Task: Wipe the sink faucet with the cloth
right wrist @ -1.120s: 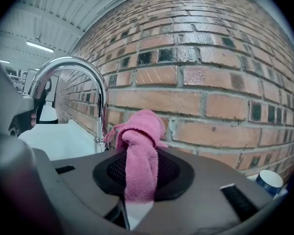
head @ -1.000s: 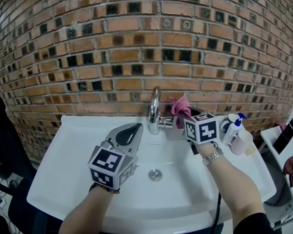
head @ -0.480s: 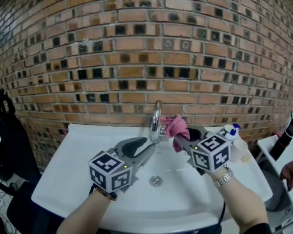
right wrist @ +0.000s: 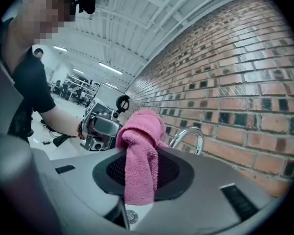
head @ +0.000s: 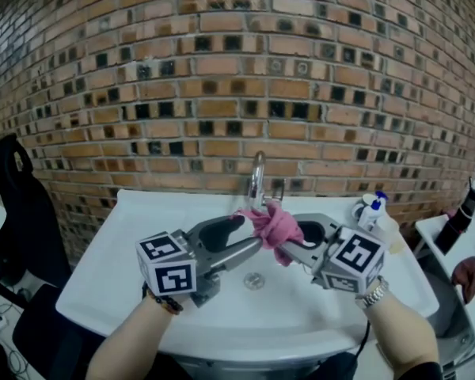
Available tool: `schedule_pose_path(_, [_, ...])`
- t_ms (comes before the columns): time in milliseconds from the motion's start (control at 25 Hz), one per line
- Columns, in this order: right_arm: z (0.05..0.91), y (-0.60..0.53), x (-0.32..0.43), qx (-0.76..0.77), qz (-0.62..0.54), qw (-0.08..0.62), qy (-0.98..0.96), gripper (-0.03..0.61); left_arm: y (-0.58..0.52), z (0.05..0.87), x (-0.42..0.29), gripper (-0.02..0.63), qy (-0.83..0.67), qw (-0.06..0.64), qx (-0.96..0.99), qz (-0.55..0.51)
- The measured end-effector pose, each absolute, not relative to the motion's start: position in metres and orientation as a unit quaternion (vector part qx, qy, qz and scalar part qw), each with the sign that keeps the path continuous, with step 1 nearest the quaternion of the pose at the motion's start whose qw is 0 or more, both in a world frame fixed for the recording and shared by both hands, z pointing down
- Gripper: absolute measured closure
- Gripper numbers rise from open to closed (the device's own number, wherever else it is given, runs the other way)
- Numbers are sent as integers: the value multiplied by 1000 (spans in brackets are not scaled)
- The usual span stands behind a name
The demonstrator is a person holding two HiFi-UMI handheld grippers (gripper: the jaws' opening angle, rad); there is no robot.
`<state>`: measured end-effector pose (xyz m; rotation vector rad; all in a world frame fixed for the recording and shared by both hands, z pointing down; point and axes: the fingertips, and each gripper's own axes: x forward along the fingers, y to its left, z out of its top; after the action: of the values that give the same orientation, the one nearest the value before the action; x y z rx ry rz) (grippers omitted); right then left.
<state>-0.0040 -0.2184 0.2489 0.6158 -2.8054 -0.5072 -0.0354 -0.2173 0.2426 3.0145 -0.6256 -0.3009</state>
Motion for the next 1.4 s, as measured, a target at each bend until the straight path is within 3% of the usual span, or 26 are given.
schedule_pose_path(320, [269,-187,-19,168,-259,182,-934,483,-186,249,-20,322,-145,6,988,-47])
schedule_pose_path(800, [298,-182,-29,174,-345,298,-873,483,-181,274,-14,333,-198,-76,974,77])
schedule_pose_path(1120, [308,-183,-39,177,-378,335,-844,480,-178,282,-18,451,-205,-95,968,105])
schedule_pose_path(1240, [304,-186,-42,197,-375,313,-850,460,-179,277,-23,502,-216,-97,967,94])
schedule_pose_path(1400, [291,-192,-43,232,-358,266,-864,420,-183,265,-34,520,-240,-100,963,71])
